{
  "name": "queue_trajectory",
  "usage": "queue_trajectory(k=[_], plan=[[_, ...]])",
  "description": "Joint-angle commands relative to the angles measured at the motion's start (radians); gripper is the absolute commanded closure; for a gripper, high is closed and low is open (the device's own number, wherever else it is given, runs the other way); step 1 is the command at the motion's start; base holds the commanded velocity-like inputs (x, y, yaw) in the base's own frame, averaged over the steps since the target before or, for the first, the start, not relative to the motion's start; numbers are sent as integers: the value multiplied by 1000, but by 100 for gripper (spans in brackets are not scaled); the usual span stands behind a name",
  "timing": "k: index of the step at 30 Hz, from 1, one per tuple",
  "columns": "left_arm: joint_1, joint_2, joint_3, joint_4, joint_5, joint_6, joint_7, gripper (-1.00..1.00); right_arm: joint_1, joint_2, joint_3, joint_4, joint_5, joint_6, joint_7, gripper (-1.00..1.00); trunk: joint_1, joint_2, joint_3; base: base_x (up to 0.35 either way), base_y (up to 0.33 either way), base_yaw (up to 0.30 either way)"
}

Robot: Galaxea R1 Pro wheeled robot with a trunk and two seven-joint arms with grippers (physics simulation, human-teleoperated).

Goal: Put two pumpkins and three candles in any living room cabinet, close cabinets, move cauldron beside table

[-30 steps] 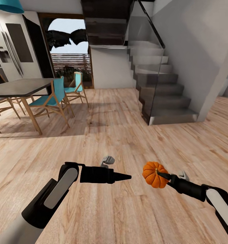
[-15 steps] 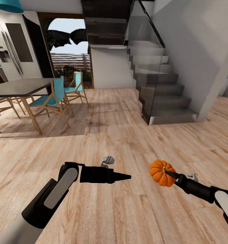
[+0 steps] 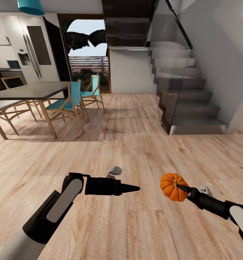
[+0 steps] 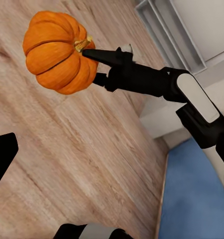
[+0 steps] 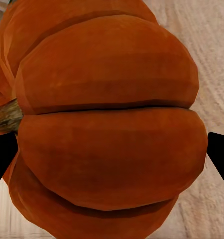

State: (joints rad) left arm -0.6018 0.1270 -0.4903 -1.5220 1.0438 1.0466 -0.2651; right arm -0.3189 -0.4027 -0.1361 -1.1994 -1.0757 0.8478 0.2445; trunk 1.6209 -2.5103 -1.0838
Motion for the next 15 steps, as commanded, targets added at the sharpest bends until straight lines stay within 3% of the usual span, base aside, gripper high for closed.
queue_trajectory(k=[1,4,6,8,11,15], plan=[[0,1,0,0,-8,1,-11,-100,0,0,-2,1,2,5,6,100,0,0,-2,0,-3,245],[3,9,2,-2,-6,1,-12,-100,0,1,-2,2,3,5,6,100,0,0,-4,0,-2,245],[4,34,5,-4,-3,1,-13,-100,0,1,-2,4,3,5,5,100,0,0,-6,0,-1,244],[5,92,36,-6,0,1,-40,-100,0,3,-2,7,3,4,3,100,0,0,-8,0,0,243],[5,158,99,-7,0,1,-113,-100,-1,4,-1,9,3,5,-1,100,0,0,-11,0,0,243],[7,194,127,-4,-1,1,-152,-100,-8,11,8,13,3,4,-2,100,0,0,-14,0,0,240]])
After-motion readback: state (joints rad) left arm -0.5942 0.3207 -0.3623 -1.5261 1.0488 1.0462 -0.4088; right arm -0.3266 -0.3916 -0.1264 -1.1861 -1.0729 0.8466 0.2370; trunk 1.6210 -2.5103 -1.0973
